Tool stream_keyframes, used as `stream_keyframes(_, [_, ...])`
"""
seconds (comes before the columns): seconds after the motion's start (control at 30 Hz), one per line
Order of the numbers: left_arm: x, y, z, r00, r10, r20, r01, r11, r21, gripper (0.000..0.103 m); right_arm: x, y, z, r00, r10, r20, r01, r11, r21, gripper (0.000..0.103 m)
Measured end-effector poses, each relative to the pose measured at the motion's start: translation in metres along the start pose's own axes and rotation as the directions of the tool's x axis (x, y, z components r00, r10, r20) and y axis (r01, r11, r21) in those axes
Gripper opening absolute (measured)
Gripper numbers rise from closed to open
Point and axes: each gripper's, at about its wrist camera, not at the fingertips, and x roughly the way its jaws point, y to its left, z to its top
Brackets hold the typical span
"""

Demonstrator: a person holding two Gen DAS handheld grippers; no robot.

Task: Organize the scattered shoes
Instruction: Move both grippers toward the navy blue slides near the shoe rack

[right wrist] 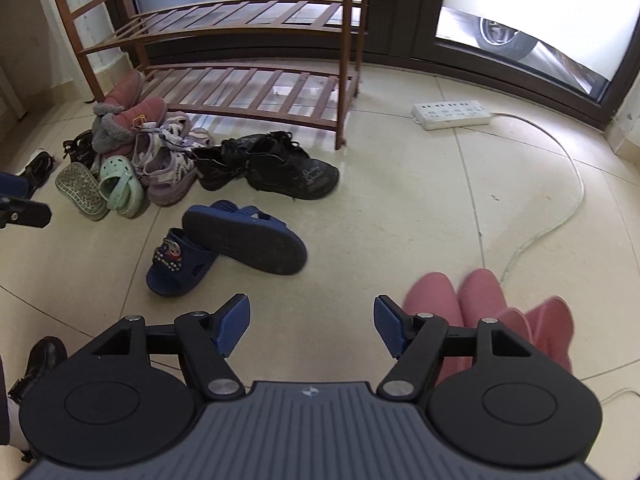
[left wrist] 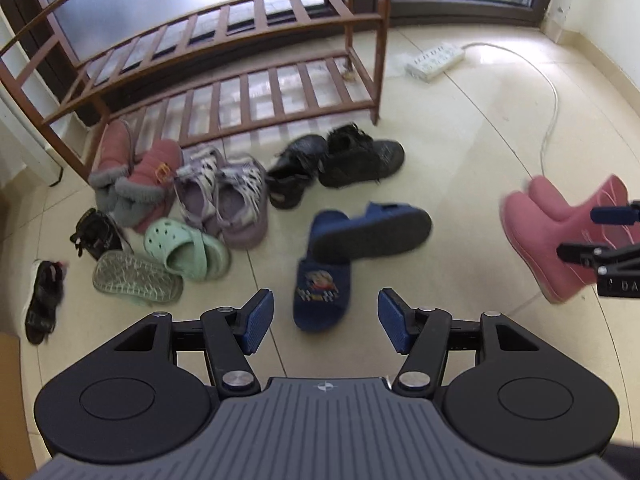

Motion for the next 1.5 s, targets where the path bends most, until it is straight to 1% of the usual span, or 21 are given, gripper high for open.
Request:
stream_keyframes(0.07, [0.011, 0.007, 0.001, 1.0, -0.017, -0.002, 0.017, 1.0, -0.02, 0.061, 0.013, 0.003, 0.008, 1.0, 0.01, 0.001, -0.01, 1.0, 0.019, 0.075])
stream_keyframes(0.1, [0.033, 0.013, 0.003, 1.0, -0.023, -0.002, 0.023, 0.999, -0.028, 0.061, 0.021, 0.005, 0.011, 1.0, 0.013, 0.001, -0.013, 0.999, 0.029, 0.075])
stream_keyframes(0.13, [0.046, 0.018, 0.004, 1.0, -0.021, -0.002, 0.021, 0.999, -0.036, 0.061, 0.027, 0.007, 0.014, 1.0, 0.014, 0.0, -0.014, 0.999, 0.037, 0.075])
stream_keyframes(0.17, [0.051, 0.02, 0.004, 1.0, -0.022, -0.002, 0.022, 0.999, -0.039, 0.061, 0.036, 0.008, 0.017, 1.0, 0.017, 0.001, -0.017, 0.999, 0.048, 0.075])
stream_keyframes(0.2, [0.068, 0.027, 0.006, 1.0, -0.03, -0.009, 0.029, 0.998, -0.058, 0.061, 0.045, 0.009, 0.021, 1.0, 0.022, 0.004, -0.022, 0.997, 0.067, 0.075])
stream_keyframes(0.27, [0.086, 0.034, 0.012, 0.999, -0.033, -0.029, 0.031, 0.998, -0.061, 0.061, 0.06, 0.009, 0.028, 0.999, 0.033, 0.009, -0.034, 0.993, 0.11, 0.075])
stream_keyframes(0.33, [0.099, 0.039, 0.022, 0.999, -0.035, -0.039, 0.033, 0.999, -0.042, 0.061, 0.075, 0.009, 0.038, 0.999, 0.036, 0.007, -0.036, 0.991, 0.125, 0.075])
stream_keyframes(0.47, [0.121, 0.046, 0.049, 0.998, -0.043, -0.042, 0.043, 0.999, 0.002, 0.061, 0.095, 0.007, 0.06, 1.0, -0.001, 0.021, -0.002, 0.989, 0.149, 0.075])
stream_keyframes(0.57, [0.14, 0.044, 0.071, 0.997, -0.07, -0.031, 0.072, 0.993, 0.089, 0.061, 0.109, 0.006, 0.071, 0.999, -0.029, 0.023, 0.024, 0.982, 0.187, 0.075])
stream_keyframes(0.6, [0.143, 0.044, 0.074, 0.997, -0.076, -0.029, 0.079, 0.992, 0.102, 0.061, 0.112, 0.006, 0.073, 0.999, -0.039, 0.021, 0.034, 0.979, 0.202, 0.075])
stream_keyframes(0.63, [0.15, 0.042, 0.082, 0.996, -0.088, -0.022, 0.09, 0.985, 0.147, 0.061, 0.116, 0.006, 0.074, 0.999, -0.048, 0.019, 0.042, 0.975, 0.217, 0.075])
stream_keyframes(0.73, [0.166, 0.039, 0.092, 0.993, -0.115, -0.037, 0.12, 0.973, 0.197, 0.061, 0.123, 0.008, 0.074, 0.998, -0.065, 0.008, 0.061, 0.963, 0.262, 0.075])
stream_keyframes(0.83, [0.178, 0.034, 0.091, 0.99, -0.131, -0.048, 0.139, 0.958, 0.252, 0.061, 0.126, 0.013, 0.071, 0.997, -0.073, -0.001, 0.07, 0.954, 0.29, 0.075])
stream_keyframes(0.97, [0.189, 0.03, 0.08, 0.986, -0.154, -0.071, 0.168, 0.94, 0.297, 0.061, 0.125, 0.026, 0.059, 0.992, -0.122, 0.015, 0.11, 0.938, 0.328, 0.075])
stream_keyframes(1.03, [0.196, 0.029, 0.073, 0.981, -0.177, -0.077, 0.193, 0.918, 0.347, 0.061, 0.122, 0.032, 0.053, 0.991, -0.132, 0.022, 0.116, 0.931, 0.347, 0.075])
stream_keyframes(1.1, [0.2, 0.03, 0.07, 0.979, -0.189, -0.073, 0.202, 0.906, 0.371, 0.061, 0.117, 0.041, 0.044, 0.989, -0.148, 0.022, 0.129, 0.918, 0.374, 0.075])
stream_keyframes(1.17, [0.207, 0.033, 0.068, 0.976, -0.204, -0.077, 0.218, 0.905, 0.366, 0.061, 0.112, 0.048, 0.037, 0.986, -0.167, 0.011, 0.15, 0.907, 0.394, 0.075])
stream_keyframes(1.2, [0.213, 0.036, 0.065, 0.974, -0.208, -0.092, 0.227, 0.907, 0.354, 0.061, 0.111, 0.051, 0.035, 0.984, -0.175, 0.006, 0.159, 0.903, 0.4, 0.075])
stream_keyframes(1.3, [0.219, 0.042, 0.056, 0.972, -0.204, -0.116, 0.232, 0.909, 0.346, 0.061, 0.11, 0.059, 0.028, 0.981, -0.189, -0.032, 0.185, 0.891, 0.415, 0.075])
stream_keyframes(1.37, [0.227, 0.046, 0.045, 0.966, -0.212, -0.145, 0.252, 0.892, 0.374, 0.061, 0.117, 0.063, 0.025, 0.981, -0.181, -0.062, 0.191, 0.888, 0.418, 0.075])
stream_keyframes(1.5, [0.237, 0.052, 0.032, 0.959, -0.238, -0.156, 0.282, 0.873, 0.397, 0.061, 0.134, 0.071, 0.027, 0.985, -0.165, -0.041, 0.168, 0.903, 0.395, 0.075])
